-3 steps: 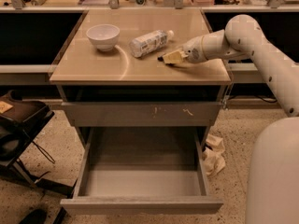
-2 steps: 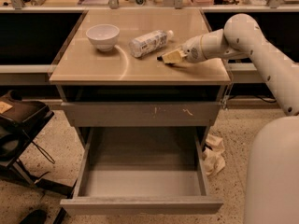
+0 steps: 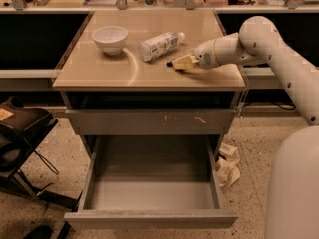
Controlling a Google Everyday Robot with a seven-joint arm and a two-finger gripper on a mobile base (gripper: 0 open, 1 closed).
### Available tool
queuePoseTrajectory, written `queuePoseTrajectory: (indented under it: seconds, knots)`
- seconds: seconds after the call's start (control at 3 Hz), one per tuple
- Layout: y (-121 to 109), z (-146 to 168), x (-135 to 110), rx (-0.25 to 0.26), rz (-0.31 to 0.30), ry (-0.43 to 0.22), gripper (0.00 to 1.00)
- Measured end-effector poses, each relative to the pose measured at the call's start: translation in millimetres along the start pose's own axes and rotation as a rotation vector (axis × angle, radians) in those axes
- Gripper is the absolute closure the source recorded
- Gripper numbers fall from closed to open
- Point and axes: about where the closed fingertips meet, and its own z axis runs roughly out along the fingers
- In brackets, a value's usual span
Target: Place rxbar blueberry into middle drawer
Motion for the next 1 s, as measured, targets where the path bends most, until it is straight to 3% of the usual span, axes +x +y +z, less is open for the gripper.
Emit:
queuePoseTrajectory:
  seconds: [0.33, 0.67, 1.0]
  knots:
    - [0.0, 0.0, 0.0, 0.0, 0.0, 0.0, 1.0]
    - [25.7, -22.0, -28.8, 0.027, -0.047, -0.002, 1.0]
    - [84.2, -71.7, -60.2, 0.085, -0.132, -0.013, 1.0]
